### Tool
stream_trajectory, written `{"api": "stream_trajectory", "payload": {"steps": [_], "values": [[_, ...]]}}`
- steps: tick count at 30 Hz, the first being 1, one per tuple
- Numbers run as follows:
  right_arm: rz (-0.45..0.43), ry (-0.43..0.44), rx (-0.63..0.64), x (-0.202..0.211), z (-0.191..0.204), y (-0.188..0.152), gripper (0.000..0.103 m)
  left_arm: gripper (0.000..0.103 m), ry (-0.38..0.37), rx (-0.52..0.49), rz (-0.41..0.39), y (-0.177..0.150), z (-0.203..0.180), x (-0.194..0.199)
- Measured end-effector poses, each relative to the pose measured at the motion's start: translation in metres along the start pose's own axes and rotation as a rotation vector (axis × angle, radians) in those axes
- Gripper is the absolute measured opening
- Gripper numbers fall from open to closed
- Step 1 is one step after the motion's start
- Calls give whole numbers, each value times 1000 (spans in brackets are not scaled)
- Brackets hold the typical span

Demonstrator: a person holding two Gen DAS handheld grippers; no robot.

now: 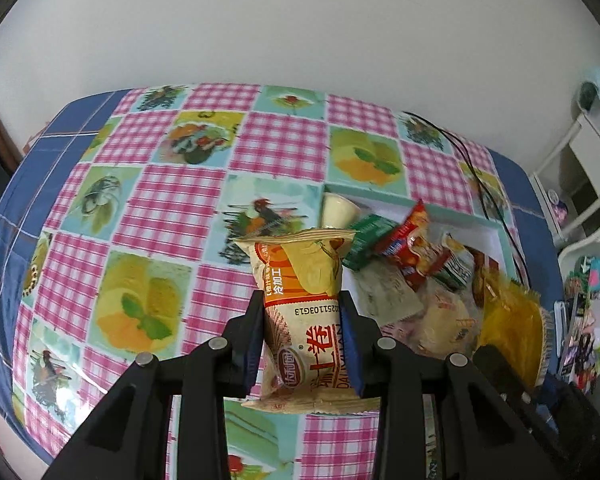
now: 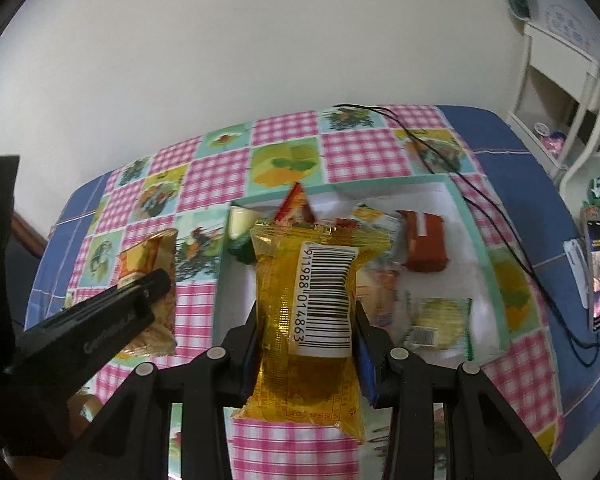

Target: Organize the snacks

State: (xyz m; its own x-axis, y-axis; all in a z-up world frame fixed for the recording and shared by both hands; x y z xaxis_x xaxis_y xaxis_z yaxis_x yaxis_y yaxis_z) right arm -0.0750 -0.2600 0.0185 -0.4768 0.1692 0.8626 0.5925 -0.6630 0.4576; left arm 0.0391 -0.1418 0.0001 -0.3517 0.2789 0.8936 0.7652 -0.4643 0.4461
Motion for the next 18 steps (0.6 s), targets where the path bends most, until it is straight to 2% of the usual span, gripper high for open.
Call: {"api": "stream_trajectory", "payload": {"steps": [9, 18], "values": [[-7, -3, -130, -1, -55, 12, 42, 36, -7, -70, -3, 2, -26, -1], [-54, 22, -194, -7, -84, 27, 42, 36, -37, -115, -19, 13, -47, -4]]}}
Point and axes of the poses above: each gripper's, at about its wrist camera, not at the fingertips, and x roughly against the way its jaws point, z to its left, y to its top, the point moved 1 cm from there along -x, roughly the way its jaws point, and after that the axes turned 7 degrees about -x, right-handed, at the moved point
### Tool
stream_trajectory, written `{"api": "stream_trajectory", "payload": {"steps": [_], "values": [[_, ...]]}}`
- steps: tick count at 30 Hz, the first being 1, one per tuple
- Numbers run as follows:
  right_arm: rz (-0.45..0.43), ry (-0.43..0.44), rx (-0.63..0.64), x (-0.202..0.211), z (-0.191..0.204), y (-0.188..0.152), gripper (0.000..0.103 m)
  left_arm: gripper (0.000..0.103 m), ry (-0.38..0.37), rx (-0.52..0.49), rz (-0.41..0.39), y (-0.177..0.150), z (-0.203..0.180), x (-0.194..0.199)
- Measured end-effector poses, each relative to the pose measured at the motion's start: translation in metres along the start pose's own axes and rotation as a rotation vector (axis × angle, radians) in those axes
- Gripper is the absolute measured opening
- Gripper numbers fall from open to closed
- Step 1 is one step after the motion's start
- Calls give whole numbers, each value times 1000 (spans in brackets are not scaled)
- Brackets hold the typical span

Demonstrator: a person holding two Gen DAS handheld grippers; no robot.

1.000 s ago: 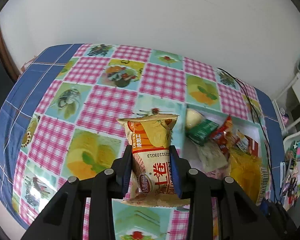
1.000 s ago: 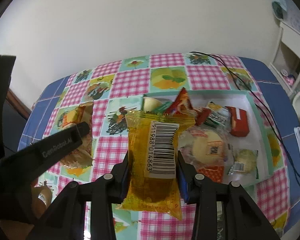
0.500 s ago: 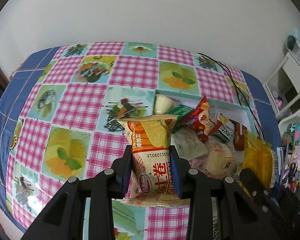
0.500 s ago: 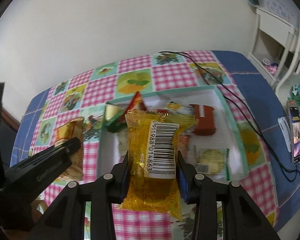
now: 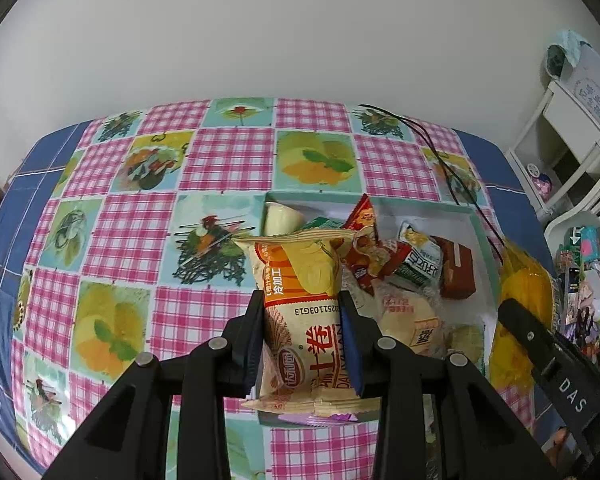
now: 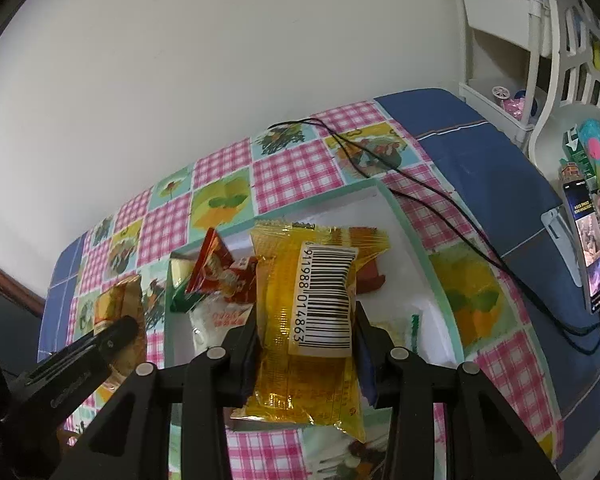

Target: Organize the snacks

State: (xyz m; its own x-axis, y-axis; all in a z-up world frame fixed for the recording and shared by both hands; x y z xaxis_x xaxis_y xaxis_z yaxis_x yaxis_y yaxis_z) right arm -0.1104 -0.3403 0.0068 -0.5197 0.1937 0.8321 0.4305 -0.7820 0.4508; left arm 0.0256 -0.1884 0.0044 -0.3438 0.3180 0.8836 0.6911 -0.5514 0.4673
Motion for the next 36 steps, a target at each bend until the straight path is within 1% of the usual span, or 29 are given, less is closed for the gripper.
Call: {"api": "stream_trajectory", "payload": {"steps": [5, 9, 15, 19, 21, 26, 36], "values": [[-26, -8, 0, -4, -7, 7, 42, 36, -23, 5, 8, 5, -2, -8], [-30, -29, -7, -11, -15, 10, 42, 36, -34, 23, 25, 8, 4, -16], [3, -56, -17, -29, -23, 7, 42, 36, -44, 52, 57, 8, 15, -32], [19, -68, -19, -38, -27, 6, 42, 36, -32, 49, 71, 9, 18, -42], [17, -72, -17, -40, -28, 8, 42, 36, -24, 44, 78, 9, 17, -46], [16, -76, -6, -46, -25, 11, 42, 36, -33, 33, 86, 11, 15, -53], [48, -97, 39, -71, -15, 9, 42, 36, -30, 10, 107, 13, 8, -67]]}}
Point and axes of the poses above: each gripper's, at about its wrist camera, not at the fingertips, and x roughly against the way its jaws point, z to its left, y to its top, the point moved 1 cm from there along -x, roughly the way its jaws point, and after that the axes turned 7 degrees about -x, right-handed, at the moved point
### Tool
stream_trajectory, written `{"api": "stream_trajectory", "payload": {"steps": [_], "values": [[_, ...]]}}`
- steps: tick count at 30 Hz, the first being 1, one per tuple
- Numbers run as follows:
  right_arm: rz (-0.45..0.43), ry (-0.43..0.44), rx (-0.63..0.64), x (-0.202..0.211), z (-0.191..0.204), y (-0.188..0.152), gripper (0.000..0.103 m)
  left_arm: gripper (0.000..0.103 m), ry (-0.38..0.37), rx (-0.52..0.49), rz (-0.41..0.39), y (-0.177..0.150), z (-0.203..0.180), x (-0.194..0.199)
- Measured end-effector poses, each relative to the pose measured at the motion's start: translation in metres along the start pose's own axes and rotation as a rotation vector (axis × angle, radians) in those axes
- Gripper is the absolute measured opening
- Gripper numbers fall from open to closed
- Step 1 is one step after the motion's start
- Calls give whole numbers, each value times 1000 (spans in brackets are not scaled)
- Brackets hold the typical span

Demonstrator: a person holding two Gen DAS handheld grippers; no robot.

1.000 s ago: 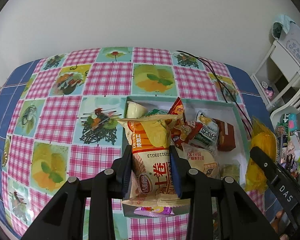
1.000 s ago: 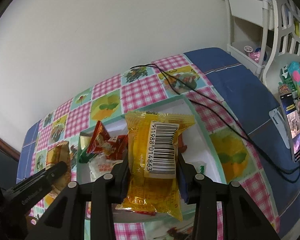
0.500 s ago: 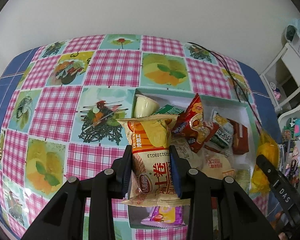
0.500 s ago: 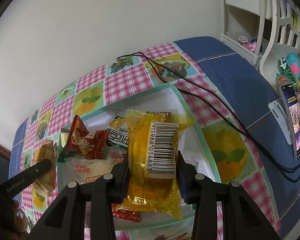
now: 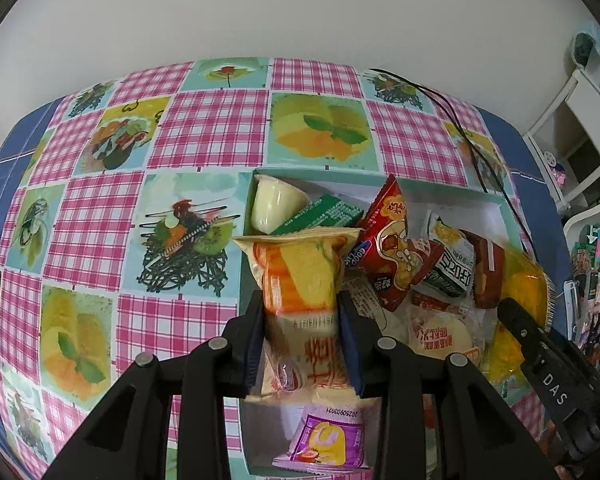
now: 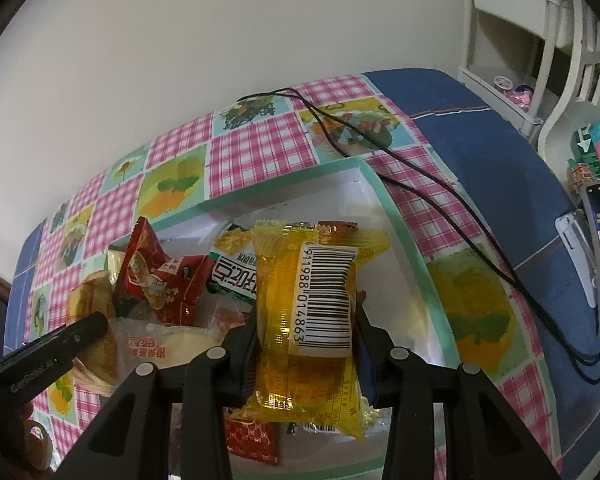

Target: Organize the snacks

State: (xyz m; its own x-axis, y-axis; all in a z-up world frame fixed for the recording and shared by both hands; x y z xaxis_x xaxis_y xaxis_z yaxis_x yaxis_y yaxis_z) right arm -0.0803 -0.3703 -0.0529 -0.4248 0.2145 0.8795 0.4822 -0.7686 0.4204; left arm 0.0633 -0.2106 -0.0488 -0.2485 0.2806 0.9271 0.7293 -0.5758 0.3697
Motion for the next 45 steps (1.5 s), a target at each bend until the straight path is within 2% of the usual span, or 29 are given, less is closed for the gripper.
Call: {"api": "stream_trajectory", "payload": {"steps": [9, 17, 28, 30, 32, 36, 38, 45], "values": [[12, -10, 16, -8, 7, 1, 42, 36, -4, -13, 4, 2, -3, -2], [31, -29, 33, -14, 8, -2, 42, 36, 27, -25, 22, 0, -2, -6], [56, -59, 56, -13, 12, -1, 43, 37, 10, -14, 36, 1, 0, -7], [57, -65, 61, -12, 13, 0, 48, 38, 4, -8, 43, 1, 0, -8], [59, -66, 65, -12, 13, 0, 56, 48, -8, -1, 55, 1, 1, -9], [59, -74, 74, -9, 14, 1, 60, 52, -25, 15, 67, 0, 2, -11], [55, -77, 80, -6, 16, 2, 66, 63, -35, 23, 72, 0, 3, -11], [35, -78, 99, 4, 23, 6, 87, 81, -36, 53, 73, 0, 7, -8]]}}
Point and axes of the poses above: each gripper's, at about its wrist camera, not at the fingertips, and x roughly against the way its jaws point, z to its left, y to its top, the point moved 1 cm from there along -x, roughly the way its jaws point, and after that the axes turned 7 degrees about -x, right-handed, at the moved point
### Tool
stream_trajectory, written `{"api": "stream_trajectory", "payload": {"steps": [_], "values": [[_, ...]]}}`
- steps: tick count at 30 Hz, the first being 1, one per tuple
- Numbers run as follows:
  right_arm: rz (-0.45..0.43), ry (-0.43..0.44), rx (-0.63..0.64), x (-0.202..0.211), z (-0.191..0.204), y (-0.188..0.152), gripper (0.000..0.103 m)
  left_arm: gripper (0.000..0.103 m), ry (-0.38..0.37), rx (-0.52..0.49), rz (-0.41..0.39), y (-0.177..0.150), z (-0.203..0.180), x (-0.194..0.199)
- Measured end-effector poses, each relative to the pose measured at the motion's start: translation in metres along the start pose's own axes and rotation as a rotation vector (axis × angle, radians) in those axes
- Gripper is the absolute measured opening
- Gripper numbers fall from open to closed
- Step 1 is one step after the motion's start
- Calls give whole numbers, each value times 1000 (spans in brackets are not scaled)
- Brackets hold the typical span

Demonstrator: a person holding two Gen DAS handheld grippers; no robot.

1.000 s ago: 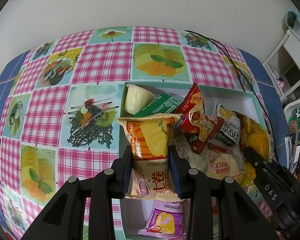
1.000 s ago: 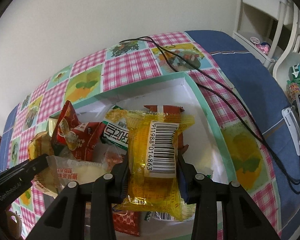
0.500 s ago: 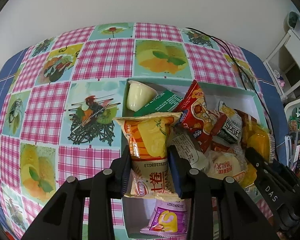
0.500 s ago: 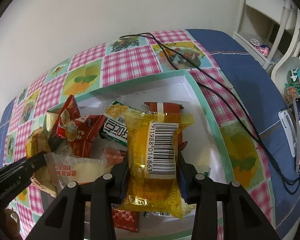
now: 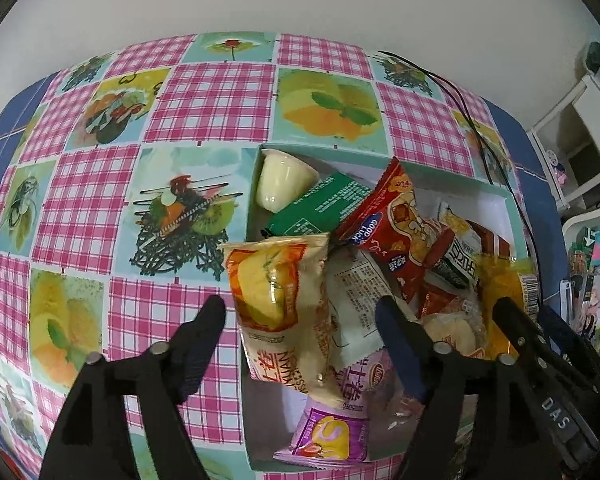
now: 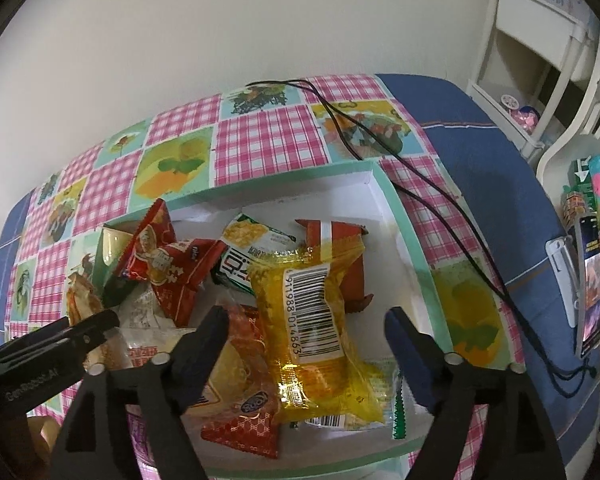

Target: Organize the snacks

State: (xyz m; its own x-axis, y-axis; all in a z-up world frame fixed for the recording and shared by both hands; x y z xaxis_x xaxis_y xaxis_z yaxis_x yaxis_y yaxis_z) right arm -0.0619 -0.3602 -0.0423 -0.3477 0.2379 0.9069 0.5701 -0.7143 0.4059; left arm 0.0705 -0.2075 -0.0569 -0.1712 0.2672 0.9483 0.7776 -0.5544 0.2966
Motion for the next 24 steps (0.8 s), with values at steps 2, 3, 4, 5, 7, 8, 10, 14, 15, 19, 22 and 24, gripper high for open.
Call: {"api": "stream_trajectory", "payload": {"steps": [2, 3, 4, 5, 7, 8, 10, 14, 15, 19, 22, 24], "values": [[-3, 1, 5, 1, 1, 0, 91, 83, 7, 5, -2, 1, 1, 1], [-2, 0, 6, 1, 1, 0, 92, 84, 13, 6, -6, 2, 1, 3], [-2, 0, 8, 0, 2, 0, 93, 86, 17, 8, -13, 2, 2, 5], [-3, 0, 10, 0, 2, 0, 96, 92, 24, 11, -25, 3, 3, 8], [-8, 0, 11, 0, 2, 0, 101, 94, 48, 16, -48, 4, 7, 13], [-11, 2, 11, 1, 1, 0, 103, 94, 67, 21, -58, 5, 9, 15], [-17, 7, 9, 2, 1, 0, 103, 95, 104, 36, -71, 5, 14, 18], [-28, 12, 6, 3, 1, 1, 103, 101, 183, 52, -94, 4, 24, 21], [-30, 13, 8, 3, 1, 1, 103, 101, 194, 52, -97, 5, 25, 22], [-34, 19, 7, 4, 2, 1, 103, 101, 205, 51, -114, 5, 30, 27], [-35, 20, 8, 5, 4, 1, 103, 101, 262, 46, -116, 5, 27, 29], [-37, 18, 13, 7, 5, 1, 103, 101, 313, 45, -106, 4, 27, 30]]}}
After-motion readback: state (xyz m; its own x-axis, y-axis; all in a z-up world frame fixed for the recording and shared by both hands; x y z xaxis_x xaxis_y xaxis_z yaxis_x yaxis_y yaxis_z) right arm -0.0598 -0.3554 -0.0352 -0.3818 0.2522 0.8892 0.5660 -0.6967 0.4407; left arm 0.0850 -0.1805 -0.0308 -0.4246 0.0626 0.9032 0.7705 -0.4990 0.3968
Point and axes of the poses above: each gripper's, at about its wrist camera, not at the fingertips, and x roughly against the way its jaws point, z to its left, y to its top, the point moved 1 cm from there along -x, roughly the way its jaws point, and after that the axes turned 7 degrees about -x, right-handed, at the moved point
